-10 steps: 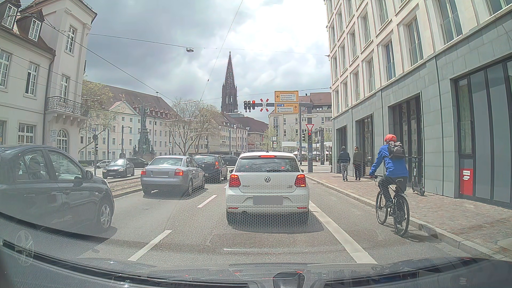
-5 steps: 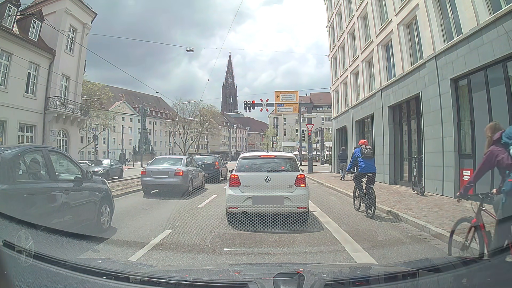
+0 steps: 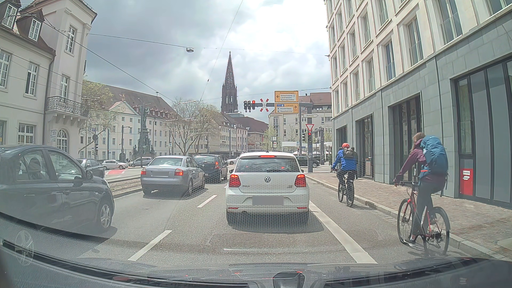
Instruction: Follow the waypoints while adhering to traffic rules and regulations
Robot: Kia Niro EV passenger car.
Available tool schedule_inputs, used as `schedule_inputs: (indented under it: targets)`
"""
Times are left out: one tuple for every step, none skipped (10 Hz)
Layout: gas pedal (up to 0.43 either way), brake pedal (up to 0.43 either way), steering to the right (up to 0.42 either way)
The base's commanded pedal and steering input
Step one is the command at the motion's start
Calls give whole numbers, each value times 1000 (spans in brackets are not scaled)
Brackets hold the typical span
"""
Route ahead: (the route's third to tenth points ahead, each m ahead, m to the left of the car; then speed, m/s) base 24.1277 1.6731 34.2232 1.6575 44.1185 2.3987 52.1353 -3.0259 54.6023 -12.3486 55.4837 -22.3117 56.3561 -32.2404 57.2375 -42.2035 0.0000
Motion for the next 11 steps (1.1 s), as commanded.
schedule_inputs:
  targets:
    - [0, 232, -4]
    - [0, 232, -4]
    - [0, 232, -4]
    - [0, 232, -4]
    - [0, 232, -4]
    - [0, 232, -4]
    - [0, 232, -5]
    - [0, 232, -4]
    - [0, 232, -4]
    - [0, 232, -5]
    - [0, 232, -4]
